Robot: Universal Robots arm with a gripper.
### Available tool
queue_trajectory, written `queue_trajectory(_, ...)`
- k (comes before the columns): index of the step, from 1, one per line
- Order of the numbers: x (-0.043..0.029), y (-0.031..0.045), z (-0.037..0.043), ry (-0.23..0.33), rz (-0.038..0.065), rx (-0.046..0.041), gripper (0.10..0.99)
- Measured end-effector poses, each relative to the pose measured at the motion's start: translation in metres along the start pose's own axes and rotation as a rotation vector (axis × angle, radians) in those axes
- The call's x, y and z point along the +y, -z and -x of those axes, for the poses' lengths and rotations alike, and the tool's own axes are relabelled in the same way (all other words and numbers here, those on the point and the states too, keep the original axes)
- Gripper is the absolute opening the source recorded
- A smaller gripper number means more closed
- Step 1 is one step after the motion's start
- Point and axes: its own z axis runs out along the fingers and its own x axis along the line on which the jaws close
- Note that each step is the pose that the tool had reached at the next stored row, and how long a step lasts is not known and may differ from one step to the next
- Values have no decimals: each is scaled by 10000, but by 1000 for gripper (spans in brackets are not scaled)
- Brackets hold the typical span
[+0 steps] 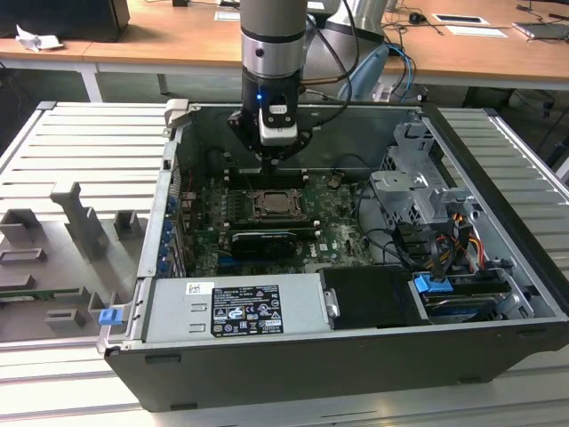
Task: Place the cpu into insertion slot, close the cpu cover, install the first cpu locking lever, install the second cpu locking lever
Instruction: 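Install the first cpu locking lever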
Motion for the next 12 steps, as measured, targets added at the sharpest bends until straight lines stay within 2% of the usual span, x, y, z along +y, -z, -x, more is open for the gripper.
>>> queue_trajectory(4,0,0,0,760,-4,37,106)
queue_trajectory(7,0,0,0,1626,-7,79,106)
queue_trajectory(12,0,0,0,2525,-11,123,106)
